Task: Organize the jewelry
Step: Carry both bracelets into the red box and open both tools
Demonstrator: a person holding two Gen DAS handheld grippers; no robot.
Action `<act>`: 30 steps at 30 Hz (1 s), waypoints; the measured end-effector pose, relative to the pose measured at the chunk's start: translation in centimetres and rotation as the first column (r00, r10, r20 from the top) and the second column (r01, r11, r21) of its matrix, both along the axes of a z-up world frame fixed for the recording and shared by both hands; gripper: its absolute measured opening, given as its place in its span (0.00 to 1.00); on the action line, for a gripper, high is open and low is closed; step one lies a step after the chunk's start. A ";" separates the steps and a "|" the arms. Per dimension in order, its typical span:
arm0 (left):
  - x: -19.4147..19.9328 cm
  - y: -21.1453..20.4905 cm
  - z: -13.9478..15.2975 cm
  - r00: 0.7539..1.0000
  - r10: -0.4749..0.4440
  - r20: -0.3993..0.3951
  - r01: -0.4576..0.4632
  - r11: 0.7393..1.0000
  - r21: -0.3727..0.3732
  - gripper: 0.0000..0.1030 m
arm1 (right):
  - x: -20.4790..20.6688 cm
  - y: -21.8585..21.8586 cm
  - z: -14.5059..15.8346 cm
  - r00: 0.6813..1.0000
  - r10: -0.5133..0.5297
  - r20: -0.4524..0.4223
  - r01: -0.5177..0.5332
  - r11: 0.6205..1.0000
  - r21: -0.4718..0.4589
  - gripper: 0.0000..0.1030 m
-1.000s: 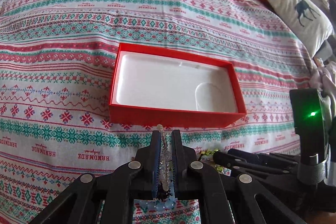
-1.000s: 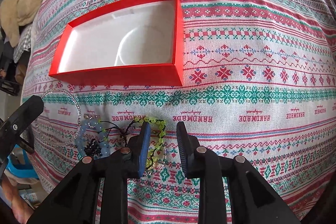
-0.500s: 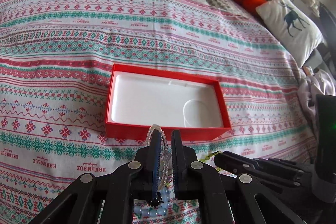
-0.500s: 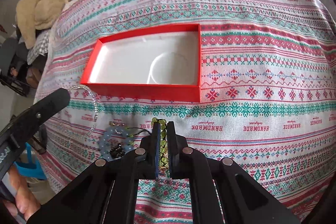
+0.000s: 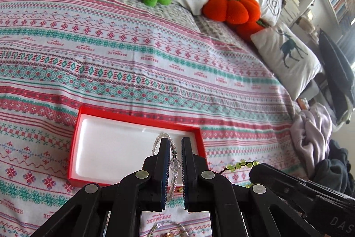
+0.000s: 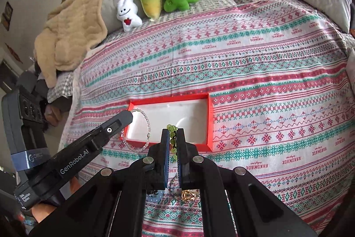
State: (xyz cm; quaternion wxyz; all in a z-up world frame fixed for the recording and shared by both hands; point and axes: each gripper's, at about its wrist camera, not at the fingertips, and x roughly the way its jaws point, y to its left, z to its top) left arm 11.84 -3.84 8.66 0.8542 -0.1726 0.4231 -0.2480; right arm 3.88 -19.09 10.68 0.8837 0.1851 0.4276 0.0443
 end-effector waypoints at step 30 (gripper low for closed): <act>2.6 1.0 -5.7 0.995 0.096 -0.011 -0.088 0.945 0.315 0.05 | 6.5 -0.3 -6.9 0.993 -0.037 -0.108 0.037 0.999 -0.006 0.06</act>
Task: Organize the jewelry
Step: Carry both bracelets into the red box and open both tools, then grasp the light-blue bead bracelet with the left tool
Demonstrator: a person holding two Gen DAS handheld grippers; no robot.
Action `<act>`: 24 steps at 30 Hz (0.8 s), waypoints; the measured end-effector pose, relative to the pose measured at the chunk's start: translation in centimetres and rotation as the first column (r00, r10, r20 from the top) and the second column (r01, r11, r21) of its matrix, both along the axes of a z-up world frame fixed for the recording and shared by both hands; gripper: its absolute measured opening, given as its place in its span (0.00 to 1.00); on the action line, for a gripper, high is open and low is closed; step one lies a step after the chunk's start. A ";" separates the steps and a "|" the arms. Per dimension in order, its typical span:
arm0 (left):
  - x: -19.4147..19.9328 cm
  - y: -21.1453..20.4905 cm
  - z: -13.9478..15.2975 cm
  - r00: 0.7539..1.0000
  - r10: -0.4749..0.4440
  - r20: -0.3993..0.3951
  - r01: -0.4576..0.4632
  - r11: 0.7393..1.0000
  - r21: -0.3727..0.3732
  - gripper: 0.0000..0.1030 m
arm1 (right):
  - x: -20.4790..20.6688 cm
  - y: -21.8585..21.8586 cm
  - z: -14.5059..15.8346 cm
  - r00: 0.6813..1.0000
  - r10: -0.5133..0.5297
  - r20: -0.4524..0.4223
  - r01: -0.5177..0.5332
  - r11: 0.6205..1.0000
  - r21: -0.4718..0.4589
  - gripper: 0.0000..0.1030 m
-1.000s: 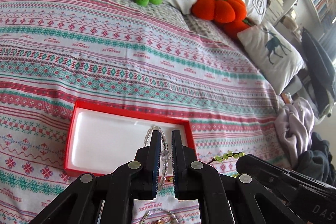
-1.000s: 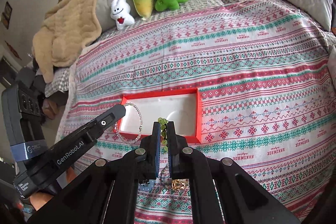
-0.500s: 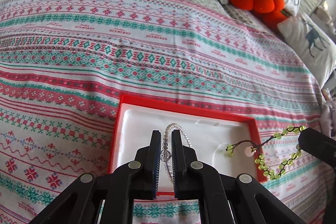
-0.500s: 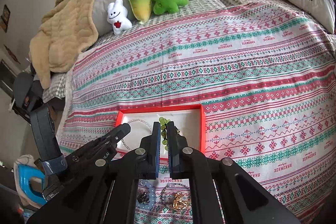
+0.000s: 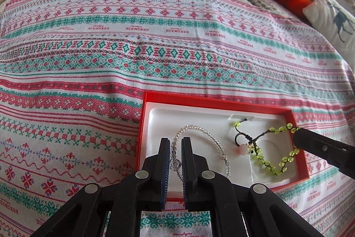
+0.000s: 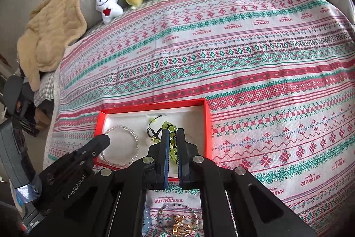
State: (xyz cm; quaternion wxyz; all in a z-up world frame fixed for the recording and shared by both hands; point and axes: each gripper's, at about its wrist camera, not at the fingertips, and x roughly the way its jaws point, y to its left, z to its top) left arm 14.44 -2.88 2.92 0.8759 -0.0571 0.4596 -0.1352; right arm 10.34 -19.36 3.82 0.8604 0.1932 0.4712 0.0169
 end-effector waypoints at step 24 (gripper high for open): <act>-5.2 1.8 1.3 0.997 -0.028 -0.074 0.035 0.995 0.098 0.88 | -5.5 0.7 1.6 0.995 0.080 -0.056 -0.085 0.993 -0.082 0.59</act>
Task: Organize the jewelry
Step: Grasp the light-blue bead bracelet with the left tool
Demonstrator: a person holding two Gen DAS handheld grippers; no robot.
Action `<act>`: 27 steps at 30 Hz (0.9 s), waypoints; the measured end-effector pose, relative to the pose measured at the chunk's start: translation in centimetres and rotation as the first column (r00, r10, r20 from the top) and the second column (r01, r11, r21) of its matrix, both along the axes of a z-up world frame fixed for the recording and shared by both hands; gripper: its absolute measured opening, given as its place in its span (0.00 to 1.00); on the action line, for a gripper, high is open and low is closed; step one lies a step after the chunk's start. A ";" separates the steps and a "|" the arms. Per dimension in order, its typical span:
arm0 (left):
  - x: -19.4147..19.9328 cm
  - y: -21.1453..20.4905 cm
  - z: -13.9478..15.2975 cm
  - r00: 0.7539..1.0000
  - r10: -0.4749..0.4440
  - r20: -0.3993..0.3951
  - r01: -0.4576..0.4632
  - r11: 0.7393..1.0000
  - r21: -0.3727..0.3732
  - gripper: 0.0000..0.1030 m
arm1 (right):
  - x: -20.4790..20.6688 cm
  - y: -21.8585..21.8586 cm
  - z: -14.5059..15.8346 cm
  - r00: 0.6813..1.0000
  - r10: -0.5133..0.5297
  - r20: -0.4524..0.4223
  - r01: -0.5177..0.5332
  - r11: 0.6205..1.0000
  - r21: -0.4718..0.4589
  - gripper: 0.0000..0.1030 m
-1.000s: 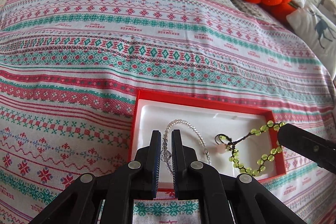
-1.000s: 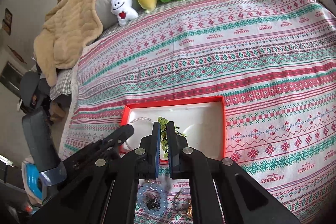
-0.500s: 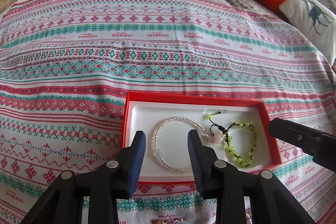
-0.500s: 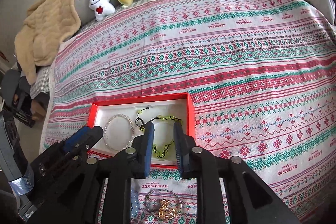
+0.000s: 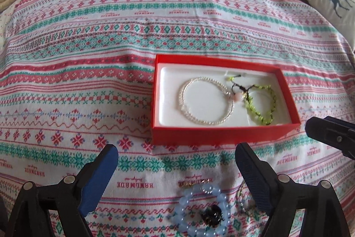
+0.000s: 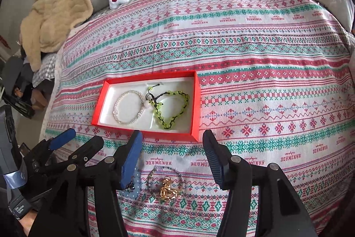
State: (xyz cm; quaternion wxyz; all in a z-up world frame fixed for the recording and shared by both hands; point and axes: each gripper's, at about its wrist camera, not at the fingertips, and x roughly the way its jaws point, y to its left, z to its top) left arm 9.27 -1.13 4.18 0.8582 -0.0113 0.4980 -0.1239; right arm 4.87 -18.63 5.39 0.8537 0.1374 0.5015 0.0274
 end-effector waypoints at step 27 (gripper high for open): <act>-3.9 3.3 -4.5 0.969 -0.005 -0.246 -0.008 0.999 -0.051 0.76 | -3.0 0.4 -5.3 0.975 0.005 -0.222 -0.006 1.000 -0.006 0.62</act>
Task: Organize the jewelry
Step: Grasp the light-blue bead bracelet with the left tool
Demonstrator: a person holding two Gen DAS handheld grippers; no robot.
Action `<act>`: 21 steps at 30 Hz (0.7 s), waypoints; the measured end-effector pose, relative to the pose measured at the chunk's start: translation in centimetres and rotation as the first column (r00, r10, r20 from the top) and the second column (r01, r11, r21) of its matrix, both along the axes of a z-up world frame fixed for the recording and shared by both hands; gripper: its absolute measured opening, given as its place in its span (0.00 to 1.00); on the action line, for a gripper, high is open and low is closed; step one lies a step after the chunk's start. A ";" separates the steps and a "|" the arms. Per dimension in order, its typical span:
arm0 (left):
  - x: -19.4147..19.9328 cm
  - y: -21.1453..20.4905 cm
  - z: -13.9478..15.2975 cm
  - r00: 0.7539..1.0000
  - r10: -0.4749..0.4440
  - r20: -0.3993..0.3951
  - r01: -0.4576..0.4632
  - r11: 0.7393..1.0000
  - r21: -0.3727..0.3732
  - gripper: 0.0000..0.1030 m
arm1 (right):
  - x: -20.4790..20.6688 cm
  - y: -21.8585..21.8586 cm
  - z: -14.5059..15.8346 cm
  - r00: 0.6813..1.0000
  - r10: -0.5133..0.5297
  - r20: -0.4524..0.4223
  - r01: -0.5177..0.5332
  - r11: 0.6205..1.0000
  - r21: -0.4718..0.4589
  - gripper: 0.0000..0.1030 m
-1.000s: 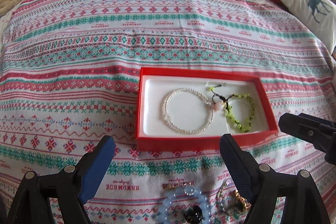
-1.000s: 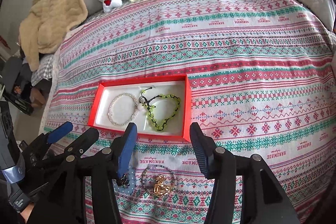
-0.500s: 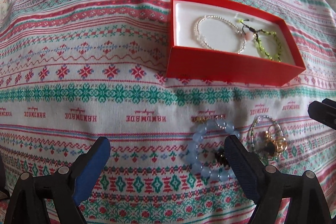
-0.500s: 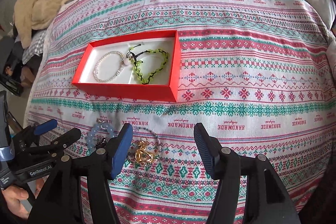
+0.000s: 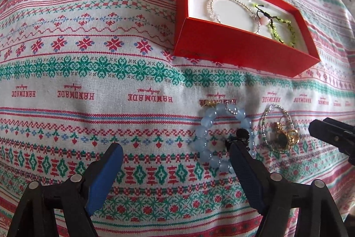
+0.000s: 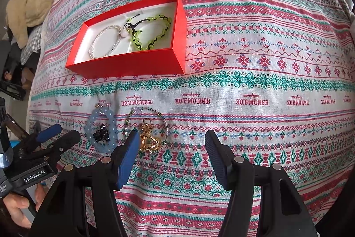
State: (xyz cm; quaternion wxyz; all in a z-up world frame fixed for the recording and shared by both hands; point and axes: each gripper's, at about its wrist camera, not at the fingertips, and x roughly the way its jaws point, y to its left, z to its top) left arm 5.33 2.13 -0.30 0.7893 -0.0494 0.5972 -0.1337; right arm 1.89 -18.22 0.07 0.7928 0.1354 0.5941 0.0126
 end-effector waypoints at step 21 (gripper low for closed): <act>2.3 -5.1 -2.0 0.998 -0.056 0.010 0.055 0.998 0.043 0.09 | 0.4 -1.4 -0.5 0.998 -0.066 0.002 0.066 0.998 0.016 0.62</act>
